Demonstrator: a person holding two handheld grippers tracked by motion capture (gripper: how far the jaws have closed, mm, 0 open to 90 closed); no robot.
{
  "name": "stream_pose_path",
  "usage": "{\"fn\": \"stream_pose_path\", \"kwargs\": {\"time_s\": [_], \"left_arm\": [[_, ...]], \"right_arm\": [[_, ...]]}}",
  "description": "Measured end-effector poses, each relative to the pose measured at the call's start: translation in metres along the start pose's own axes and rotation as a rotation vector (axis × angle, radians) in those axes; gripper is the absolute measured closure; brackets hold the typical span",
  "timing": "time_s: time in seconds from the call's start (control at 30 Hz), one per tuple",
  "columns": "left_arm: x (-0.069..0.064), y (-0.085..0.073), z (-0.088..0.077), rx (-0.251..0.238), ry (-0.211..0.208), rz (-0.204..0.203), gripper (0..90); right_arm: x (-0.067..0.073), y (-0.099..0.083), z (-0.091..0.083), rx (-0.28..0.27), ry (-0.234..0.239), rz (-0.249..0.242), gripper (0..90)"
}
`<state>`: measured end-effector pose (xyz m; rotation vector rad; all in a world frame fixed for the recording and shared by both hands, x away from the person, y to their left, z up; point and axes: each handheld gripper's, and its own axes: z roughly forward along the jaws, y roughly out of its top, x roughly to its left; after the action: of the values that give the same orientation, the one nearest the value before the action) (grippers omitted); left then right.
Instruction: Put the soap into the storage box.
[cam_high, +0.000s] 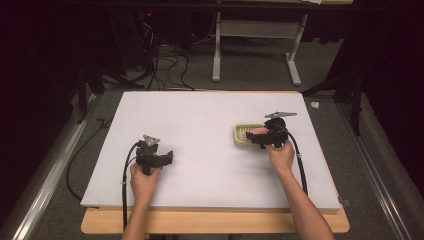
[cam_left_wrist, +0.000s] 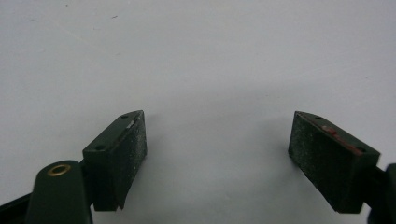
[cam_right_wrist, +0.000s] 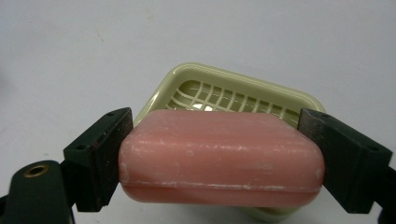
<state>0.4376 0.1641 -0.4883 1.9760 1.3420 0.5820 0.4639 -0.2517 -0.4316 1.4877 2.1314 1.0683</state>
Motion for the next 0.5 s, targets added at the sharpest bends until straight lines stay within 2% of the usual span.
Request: {"fn": "stream_pose_path", "kwargs": {"time_s": [0.17,0.23,0.5], "left_arm": [[0.000,0.000,0.000,0.000,0.000,-0.001,20.0],[0.000,0.000,0.000,0.000,0.000,-0.001,20.0],[0.000,0.000,0.000,0.000,0.000,-0.001,20.0]], "right_arm": [[0.003,-0.001,0.011,0.013,0.000,-0.004,13.8],[0.001,-0.001,0.013,0.011,0.001,0.012,13.7],[0.002,-0.001,0.016,0.018,-0.028,-0.001,13.7]]}}
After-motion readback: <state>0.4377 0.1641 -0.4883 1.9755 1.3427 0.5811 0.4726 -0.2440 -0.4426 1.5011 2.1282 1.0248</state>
